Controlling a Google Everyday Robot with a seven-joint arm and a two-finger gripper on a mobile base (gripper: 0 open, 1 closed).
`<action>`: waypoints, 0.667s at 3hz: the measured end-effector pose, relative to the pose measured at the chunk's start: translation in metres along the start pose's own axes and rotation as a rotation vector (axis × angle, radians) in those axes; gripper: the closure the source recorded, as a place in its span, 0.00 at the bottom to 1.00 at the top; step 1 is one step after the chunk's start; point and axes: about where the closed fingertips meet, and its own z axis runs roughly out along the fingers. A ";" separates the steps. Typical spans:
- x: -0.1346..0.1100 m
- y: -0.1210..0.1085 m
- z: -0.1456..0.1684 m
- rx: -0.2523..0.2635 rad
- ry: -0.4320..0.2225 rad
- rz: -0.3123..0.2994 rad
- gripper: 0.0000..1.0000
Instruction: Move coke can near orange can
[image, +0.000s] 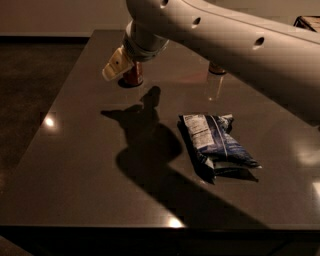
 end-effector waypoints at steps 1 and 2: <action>-0.014 0.001 0.023 0.005 -0.018 0.025 0.00; -0.022 -0.001 0.042 0.008 -0.024 0.051 0.00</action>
Offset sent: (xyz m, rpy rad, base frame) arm 0.0614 0.0338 -0.0276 0.0650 -0.0039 -0.0657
